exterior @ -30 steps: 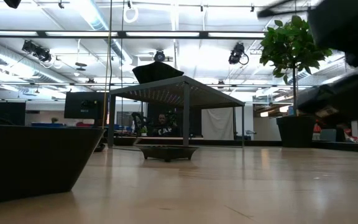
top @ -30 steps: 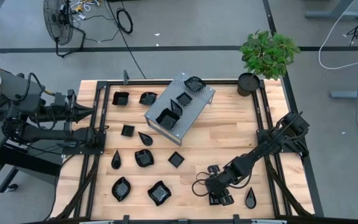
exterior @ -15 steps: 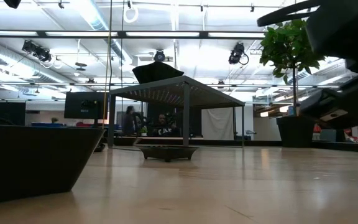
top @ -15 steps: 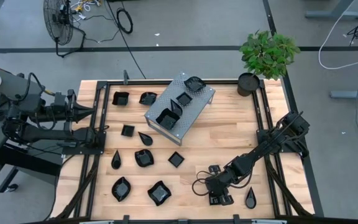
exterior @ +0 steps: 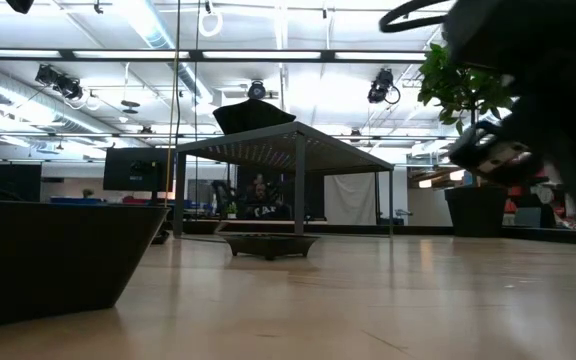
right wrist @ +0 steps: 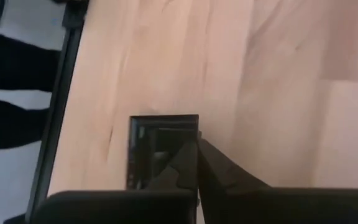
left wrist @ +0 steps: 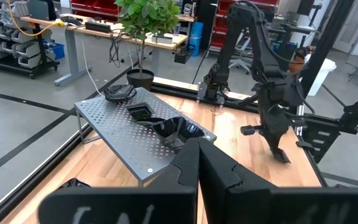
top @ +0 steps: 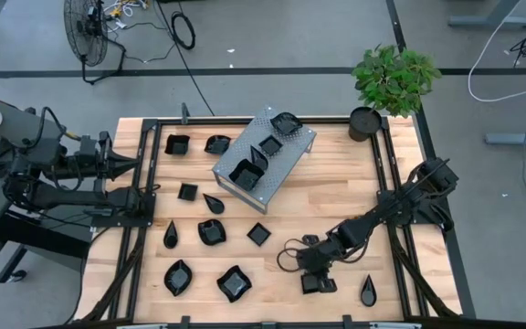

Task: Pick & Place Mini shaped plates
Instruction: Stack the black square shape plate on top of the black square shape plate on the shelf, then stack the black leaf shaped plate on top of the black leaf shaped plate on the shelf

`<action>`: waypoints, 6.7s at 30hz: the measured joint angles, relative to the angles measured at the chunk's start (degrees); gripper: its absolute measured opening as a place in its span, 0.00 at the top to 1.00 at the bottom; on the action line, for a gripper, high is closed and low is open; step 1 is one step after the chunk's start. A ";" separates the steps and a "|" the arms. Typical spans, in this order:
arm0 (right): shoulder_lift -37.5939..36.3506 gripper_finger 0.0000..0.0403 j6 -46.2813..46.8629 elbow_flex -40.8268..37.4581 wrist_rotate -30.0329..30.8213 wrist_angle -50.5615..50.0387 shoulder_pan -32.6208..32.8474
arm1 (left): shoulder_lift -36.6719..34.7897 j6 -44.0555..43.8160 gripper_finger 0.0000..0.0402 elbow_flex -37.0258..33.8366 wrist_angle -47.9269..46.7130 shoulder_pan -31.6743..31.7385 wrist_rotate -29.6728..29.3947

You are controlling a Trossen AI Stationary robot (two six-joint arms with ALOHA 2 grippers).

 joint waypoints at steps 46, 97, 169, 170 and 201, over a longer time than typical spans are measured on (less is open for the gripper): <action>-11.89 1.00 11.68 24.06 -8.25 -18.11 -55.35 | 0.00 -0.01 0.99 0.00 0.00 0.01 0.00; -3.23 1.00 -0.14 20.48 -22.53 -8.72 -67.43 | -0.02 0.00 0.99 0.00 0.00 0.01 -0.01; -12.50 0.77 -6.28 20.39 -18.17 -16.76 -55.76 | -0.02 0.02 0.99 0.00 0.00 0.02 0.00; -12.76 0.77 -6.80 20.39 -18.19 -17.83 -54.11 | -0.01 0.00 0.99 0.00 0.01 0.01 -0.01; -13.29 0.77 -34.02 20.39 -2.15 -43.54 -17.69 | -0.02 0.01 0.99 0.01 0.00 0.02 0.00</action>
